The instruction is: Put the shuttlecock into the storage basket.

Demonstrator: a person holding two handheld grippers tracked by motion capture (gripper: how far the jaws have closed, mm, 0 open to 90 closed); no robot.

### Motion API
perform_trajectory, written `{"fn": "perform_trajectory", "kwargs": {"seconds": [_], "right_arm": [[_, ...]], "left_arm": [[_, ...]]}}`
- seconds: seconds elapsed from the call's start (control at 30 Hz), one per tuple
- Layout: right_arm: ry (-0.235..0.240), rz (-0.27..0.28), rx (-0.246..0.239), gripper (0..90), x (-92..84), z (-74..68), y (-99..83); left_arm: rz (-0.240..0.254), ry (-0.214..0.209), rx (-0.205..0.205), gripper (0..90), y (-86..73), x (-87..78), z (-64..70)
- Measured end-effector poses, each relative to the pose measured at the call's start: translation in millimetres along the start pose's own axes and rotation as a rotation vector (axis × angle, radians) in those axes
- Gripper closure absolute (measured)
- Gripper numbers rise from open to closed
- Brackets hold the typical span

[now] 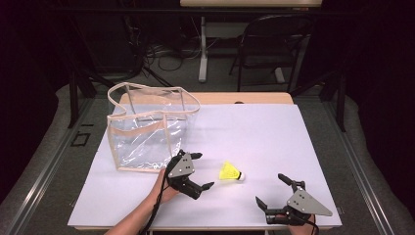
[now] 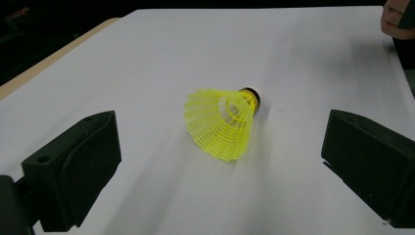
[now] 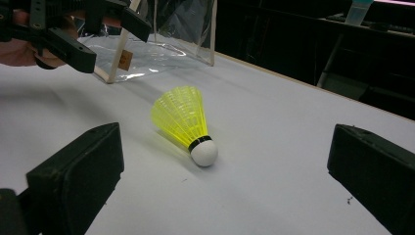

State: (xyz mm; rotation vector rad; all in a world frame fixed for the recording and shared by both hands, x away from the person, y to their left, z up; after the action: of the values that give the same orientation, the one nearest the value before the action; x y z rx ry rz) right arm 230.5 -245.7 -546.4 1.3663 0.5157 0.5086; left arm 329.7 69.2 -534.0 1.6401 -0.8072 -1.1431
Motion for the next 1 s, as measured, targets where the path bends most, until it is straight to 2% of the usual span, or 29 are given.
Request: {"fn": "perform_trajectory", "kwargs": {"seconds": [0.43, 0.53, 0.73, 1.0], "right_arm": [[0.001, 0.000, 0.002, 0.0, -0.2, 0.3, -0.1], [0.000, -0.001, 0.001, 0.0, -0.1, 0.4, -0.2], [0.000, -0.003, 0.004, 0.0, 0.0, 0.3, -0.5], [0.002, -0.004, 0.001, 0.0, 0.7, 0.6, -0.9]], "left_arm": [[-0.068, -0.065, -0.008, 9.9, 0.4, 17.5, -1.6], [-0.079, -0.076, -0.008, 15.0, 1.3, 20.5, -1.2], [-0.135, -0.100, -0.007, 20.8, 0.9, 28.5, -0.5], [-0.183, -0.107, -0.008, 32.0, -2.1, 31.3, -1.5]]}}
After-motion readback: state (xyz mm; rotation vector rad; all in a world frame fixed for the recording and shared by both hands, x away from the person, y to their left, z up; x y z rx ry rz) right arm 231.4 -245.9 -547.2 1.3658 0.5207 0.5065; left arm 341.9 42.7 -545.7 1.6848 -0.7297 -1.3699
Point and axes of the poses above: each handheld gripper's, and its own axes: x roughly forward along the jaws, y roughly out of its top, z roughly to its right, the point moved 2 cm from there along x, roughly forward along the jaws, and after that the axes turned 9 degrees about z, right-handed, at the moved point
